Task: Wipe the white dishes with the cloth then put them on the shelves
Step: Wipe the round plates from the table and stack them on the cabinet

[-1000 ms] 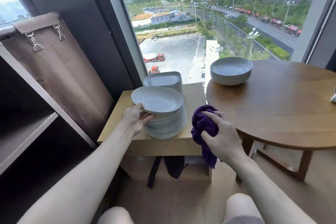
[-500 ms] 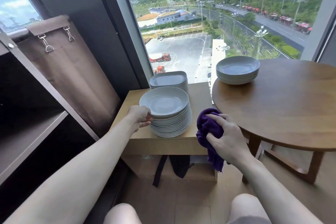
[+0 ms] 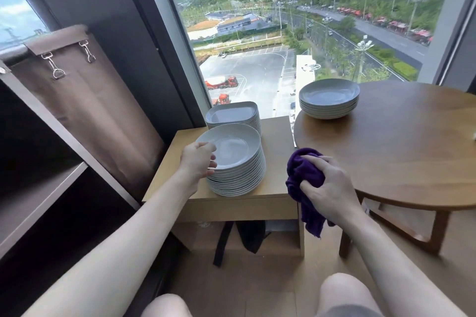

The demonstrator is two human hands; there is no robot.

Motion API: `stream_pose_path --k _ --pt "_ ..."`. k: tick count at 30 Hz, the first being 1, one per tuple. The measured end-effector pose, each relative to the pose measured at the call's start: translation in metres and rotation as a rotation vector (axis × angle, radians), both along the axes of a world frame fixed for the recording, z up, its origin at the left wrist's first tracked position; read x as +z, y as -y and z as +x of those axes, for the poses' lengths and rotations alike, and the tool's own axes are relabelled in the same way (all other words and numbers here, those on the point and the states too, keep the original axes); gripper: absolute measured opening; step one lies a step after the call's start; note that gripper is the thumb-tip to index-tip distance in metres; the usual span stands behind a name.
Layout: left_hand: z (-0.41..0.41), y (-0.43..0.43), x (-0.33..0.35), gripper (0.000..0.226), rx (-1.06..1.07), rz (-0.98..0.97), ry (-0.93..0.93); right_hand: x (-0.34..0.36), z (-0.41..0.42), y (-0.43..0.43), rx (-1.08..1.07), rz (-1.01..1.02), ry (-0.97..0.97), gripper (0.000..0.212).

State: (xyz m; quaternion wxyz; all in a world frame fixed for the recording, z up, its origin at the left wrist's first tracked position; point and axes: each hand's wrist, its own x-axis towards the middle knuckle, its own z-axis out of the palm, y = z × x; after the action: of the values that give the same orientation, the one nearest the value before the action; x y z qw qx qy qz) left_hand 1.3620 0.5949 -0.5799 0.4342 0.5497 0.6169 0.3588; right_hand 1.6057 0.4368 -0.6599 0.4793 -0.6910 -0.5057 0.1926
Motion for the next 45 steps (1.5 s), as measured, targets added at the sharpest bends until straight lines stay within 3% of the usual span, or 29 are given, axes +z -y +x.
stream_pose_path --k 6,11,18,26,35,40,45 --pt "0.081 0.014 0.011 0.019 -0.365 -0.084 0.037 0.009 0.038 0.003 -0.139 0.021 -0.077 0.049" --pt "0.16 -0.004 -0.011 0.02 -0.48 -0.182 0.038 0.01 0.078 0.004 -0.33 0.01 -0.112 0.05" --pt "0.271 -0.073 -0.041 0.035 -0.483 -0.287 0.036 0.009 0.112 0.01 -0.444 0.013 -0.166 0.048" --pt "0.368 -0.13 -0.079 0.062 -0.3 -0.373 0.162 0.002 0.126 0.018 -0.504 -0.004 -0.231 0.05" --pt "0.395 -0.134 -0.087 0.043 -0.21 -0.351 0.224 -0.001 0.124 0.018 -0.442 -0.042 -0.261 0.049" --pt "0.396 -0.133 -0.078 0.044 -0.155 -0.383 0.224 0.0 0.126 0.019 -0.441 -0.066 -0.256 0.05" --pt "0.396 -0.124 -0.056 0.049 -0.11 -0.406 0.339 0.003 0.126 0.018 -0.432 -0.08 -0.246 0.05"
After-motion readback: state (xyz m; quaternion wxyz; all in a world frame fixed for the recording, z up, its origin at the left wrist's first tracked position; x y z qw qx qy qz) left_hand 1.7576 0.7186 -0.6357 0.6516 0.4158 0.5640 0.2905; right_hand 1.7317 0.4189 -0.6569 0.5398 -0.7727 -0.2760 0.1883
